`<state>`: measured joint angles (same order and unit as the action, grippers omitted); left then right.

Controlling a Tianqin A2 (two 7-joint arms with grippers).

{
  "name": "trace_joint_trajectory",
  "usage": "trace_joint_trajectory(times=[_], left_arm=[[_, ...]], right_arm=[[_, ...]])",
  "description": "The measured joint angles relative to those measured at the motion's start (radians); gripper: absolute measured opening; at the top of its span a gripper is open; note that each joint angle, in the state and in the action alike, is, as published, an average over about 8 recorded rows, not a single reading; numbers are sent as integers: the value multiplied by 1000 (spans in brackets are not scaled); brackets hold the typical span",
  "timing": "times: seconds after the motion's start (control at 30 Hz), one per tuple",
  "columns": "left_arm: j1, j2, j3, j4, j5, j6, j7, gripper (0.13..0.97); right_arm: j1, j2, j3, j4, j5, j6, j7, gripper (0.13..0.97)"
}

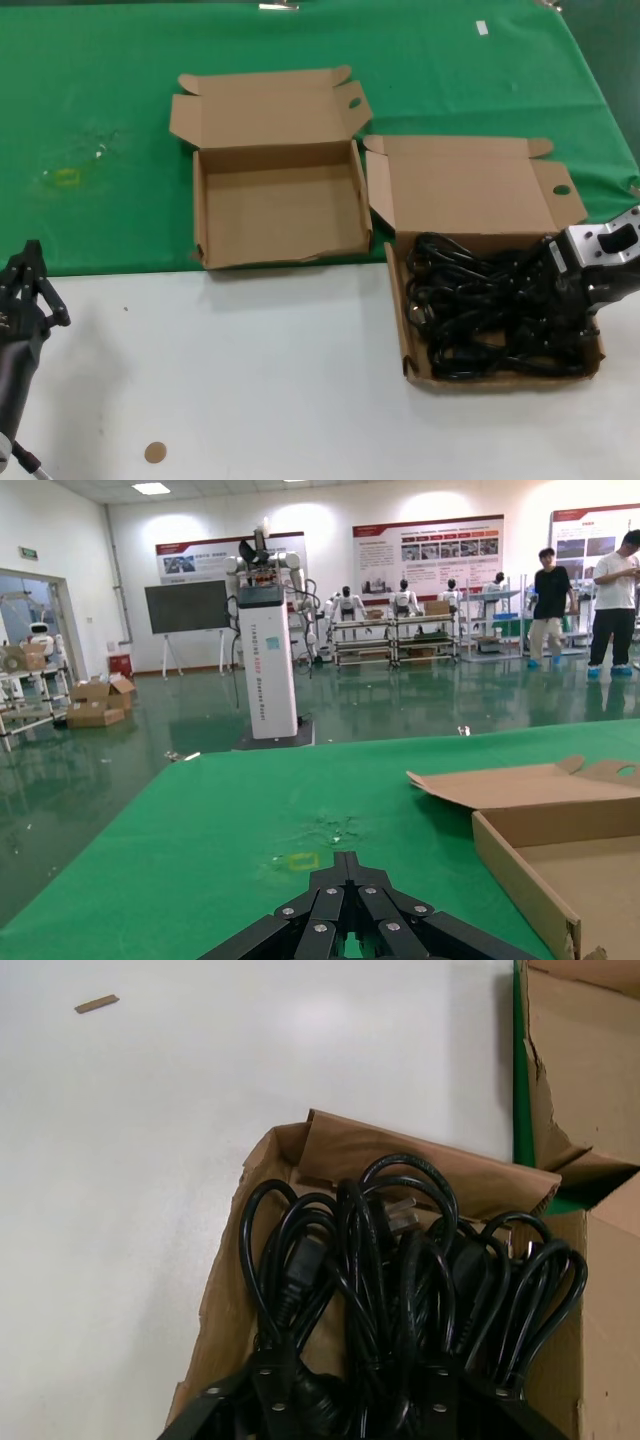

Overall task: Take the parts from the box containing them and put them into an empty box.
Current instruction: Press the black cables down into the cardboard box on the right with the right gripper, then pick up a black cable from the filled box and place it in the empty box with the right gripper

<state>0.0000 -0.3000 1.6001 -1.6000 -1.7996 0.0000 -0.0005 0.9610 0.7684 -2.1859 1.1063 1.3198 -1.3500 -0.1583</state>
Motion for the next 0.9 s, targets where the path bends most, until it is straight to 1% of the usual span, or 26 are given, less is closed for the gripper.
trace_joint_trajectory(times=[0.13,0.4,0.43,0.7,0.9], left_arm=[[0,0,0,0,0,0,0,144],[0,0,0,0,0,0,0,144],[0,0,0,0,0,0,0,144],[0,0,0,0,0,0,0,144],[0,0,0,0,0,0,0,144]], right_arm=[[1,-2,2,-7,-10,1,4,465],[6,-2,9,-9,-25,3,13,294],[6,0,10,-4,-25,1,17,294],[19,9,25,46,-20,-21,58,193],[62,2,37,75,-11,-46,89,186]])
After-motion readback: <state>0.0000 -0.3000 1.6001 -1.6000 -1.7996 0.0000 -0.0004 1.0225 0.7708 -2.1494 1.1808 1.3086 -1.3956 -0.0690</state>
